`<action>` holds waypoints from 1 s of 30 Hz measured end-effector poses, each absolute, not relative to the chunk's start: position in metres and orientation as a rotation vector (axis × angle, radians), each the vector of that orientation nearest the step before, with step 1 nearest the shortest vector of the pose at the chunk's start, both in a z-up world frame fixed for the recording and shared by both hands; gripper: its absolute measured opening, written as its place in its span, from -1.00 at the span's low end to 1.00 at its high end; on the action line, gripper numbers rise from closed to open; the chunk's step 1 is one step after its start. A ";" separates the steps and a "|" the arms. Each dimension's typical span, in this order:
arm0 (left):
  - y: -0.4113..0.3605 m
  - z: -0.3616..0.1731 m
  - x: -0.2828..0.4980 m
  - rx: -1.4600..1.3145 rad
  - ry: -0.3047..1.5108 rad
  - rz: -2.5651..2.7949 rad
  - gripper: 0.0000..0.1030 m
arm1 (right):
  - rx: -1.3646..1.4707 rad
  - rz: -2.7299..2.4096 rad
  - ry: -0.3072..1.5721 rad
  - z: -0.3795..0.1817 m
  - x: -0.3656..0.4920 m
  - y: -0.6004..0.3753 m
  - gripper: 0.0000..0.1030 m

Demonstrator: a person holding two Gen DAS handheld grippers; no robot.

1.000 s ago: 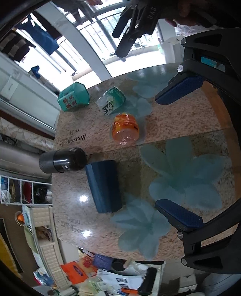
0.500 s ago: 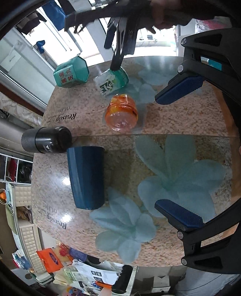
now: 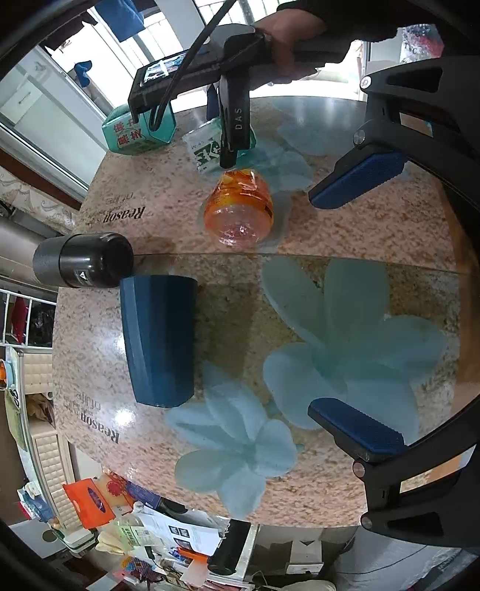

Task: Flip cup upright
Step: 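Move the right tool to the green-labelled clear bottle and close on it, then lift the bottle with the right tool and rotate it upright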

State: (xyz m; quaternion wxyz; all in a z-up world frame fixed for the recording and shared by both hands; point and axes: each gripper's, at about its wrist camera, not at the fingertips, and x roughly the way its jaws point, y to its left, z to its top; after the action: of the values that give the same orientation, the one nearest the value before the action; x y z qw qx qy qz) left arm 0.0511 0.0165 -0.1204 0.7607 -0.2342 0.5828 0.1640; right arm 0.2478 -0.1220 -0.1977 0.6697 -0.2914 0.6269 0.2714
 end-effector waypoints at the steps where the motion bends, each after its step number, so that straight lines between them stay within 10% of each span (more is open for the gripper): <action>1: 0.016 -0.121 0.051 -0.510 1.271 0.357 1.00 | -0.655 0.611 1.416 -0.199 0.249 -0.123 0.95; 8: 0.017 -0.124 0.048 -0.517 1.285 0.365 1.00 | -0.597 0.624 1.488 -0.211 0.257 -0.131 0.28; 30: 0.046 -0.119 0.023 -0.468 1.272 0.287 1.00 | -0.437 0.596 1.396 -0.115 0.196 -0.151 0.26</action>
State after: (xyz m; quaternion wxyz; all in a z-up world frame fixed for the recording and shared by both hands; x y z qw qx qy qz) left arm 0.0228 0.0463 -0.1195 0.7694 -0.2158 0.5865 0.1324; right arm 0.1956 -0.1513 -0.1149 0.7041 -0.1964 0.6277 0.2679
